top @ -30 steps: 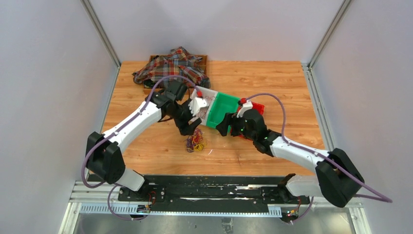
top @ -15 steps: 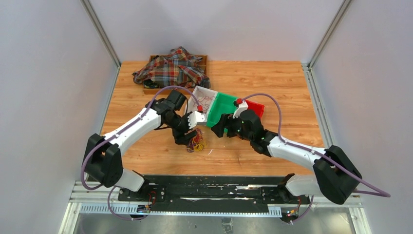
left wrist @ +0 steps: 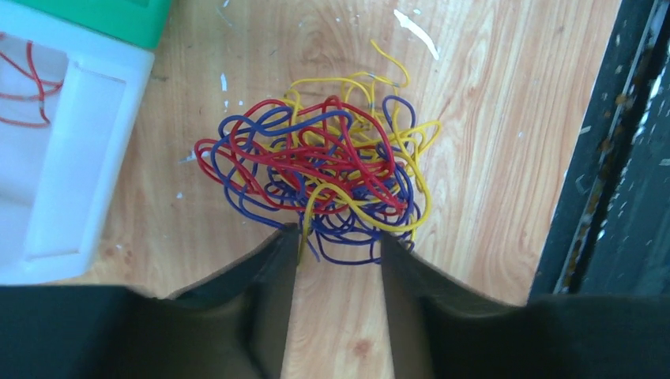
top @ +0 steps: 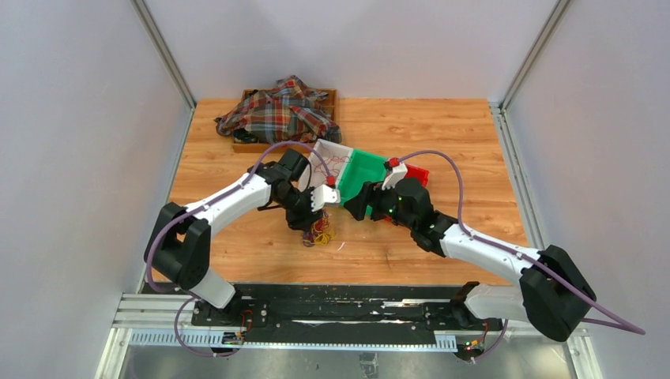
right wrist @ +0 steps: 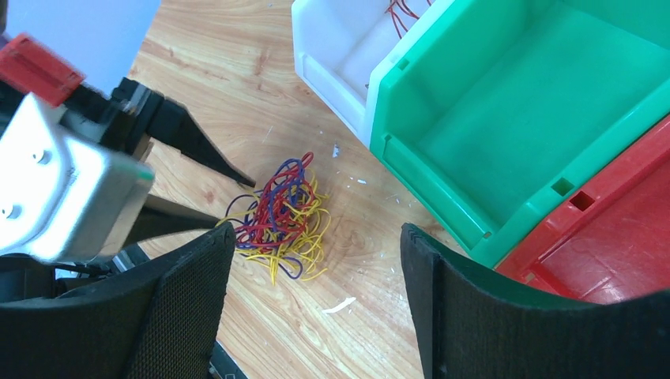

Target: Untangle the cables

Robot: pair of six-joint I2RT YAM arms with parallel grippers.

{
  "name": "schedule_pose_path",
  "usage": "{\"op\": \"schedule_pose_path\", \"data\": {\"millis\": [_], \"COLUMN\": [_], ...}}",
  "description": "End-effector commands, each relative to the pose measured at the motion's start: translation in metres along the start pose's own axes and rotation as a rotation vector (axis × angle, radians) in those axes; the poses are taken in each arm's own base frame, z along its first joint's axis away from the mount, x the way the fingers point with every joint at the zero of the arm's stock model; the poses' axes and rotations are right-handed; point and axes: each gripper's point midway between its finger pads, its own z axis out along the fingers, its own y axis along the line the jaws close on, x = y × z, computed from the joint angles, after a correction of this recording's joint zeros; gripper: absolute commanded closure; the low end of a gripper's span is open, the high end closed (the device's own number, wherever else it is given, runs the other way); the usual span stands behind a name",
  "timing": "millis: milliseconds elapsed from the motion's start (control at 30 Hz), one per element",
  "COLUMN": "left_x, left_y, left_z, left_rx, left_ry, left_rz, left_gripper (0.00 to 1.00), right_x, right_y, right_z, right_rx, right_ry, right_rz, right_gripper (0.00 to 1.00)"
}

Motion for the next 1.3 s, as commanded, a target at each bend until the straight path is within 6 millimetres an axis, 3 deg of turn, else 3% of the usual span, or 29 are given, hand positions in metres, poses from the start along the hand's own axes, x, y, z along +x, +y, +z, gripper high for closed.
{"op": "schedule_pose_path", "data": {"millis": [0,67,167,367,600,833,1267], "left_x": [-0.004,-0.009,-0.02,-0.033,-0.06,-0.066,-0.089], "left_y": [0.004,0.008,0.008,-0.008,-0.025,-0.026,-0.029], "left_z": [0.004,-0.003,-0.018,-0.054,-0.093,-0.109,-0.128], "left_rx": [-0.015,-0.045,-0.094,-0.128,-0.155,-0.208,-0.186], "left_ry": [-0.013,-0.019,-0.053,-0.068,-0.168,-0.204,-0.284], "left_rz": [0.016,-0.003,-0.054,-0.218,-0.287,-0.357,-0.43], "left_gripper": [0.64,0.81,0.99,0.99,0.99,0.99,0.99], "right_x": [0.0,-0.002,-0.004,-0.016,-0.032,-0.037,-0.034], "right_y": [0.004,0.004,0.006,0.013,0.045,0.079,0.112], "right_z": [-0.005,-0.006,-0.006,-0.008,-0.011,-0.019,-0.03], "right_rx": [0.0,-0.002,-0.01,-0.027,-0.116,-0.207,-0.291], "right_ry": [-0.01,-0.015,-0.029,-0.059,-0.137,-0.202,-0.256], "right_rz": [0.012,0.012,0.012,-0.029,-0.184,-0.339,-0.478], "right_gripper": [0.25,0.25,0.25,0.24,0.2,0.17,0.16]}}
